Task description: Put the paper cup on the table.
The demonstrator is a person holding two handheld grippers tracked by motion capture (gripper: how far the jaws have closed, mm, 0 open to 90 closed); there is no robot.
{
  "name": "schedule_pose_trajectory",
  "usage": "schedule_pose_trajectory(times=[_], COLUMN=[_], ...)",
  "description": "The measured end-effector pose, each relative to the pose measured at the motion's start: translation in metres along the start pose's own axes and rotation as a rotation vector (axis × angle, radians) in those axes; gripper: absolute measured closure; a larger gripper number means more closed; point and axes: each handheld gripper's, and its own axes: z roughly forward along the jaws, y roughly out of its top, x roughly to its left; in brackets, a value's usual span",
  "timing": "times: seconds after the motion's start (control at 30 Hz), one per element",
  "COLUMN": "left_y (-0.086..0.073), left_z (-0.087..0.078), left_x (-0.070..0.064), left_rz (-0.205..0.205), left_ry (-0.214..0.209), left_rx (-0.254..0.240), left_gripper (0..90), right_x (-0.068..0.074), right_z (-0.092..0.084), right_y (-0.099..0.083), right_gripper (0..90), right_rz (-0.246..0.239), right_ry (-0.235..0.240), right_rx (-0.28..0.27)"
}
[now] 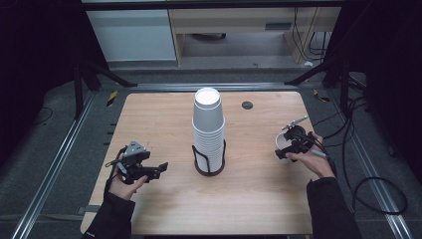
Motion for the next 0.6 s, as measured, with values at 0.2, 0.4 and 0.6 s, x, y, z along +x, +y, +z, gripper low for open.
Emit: schedule_pose_trajectory(times=[0.2,0.4,0.6], left_y=[0.0,0.0,-0.001], left_z=[0.0,-0.001,-0.003], left_x=[0.0,0.001,0.004], left_rz=[0.001,-0.005,-0.019], left_ry=[-0.001,-0.001,0.011], left_rx=[0.001,-0.005,-0.01], left_gripper=[15.5,15.2,14.7], right_x=[0.001,0.001,0.003], right_z=[-0.001,-0.014,-0.04], right_y=[0.0,0.0,-0.001], right_gripper=[3.8,2.7,2.1], right_rz=[-0.002,0.013,0.009], right_ry=[0.009,0.046,0.037], right_rx=[-0.02,-0.077,-0.165])
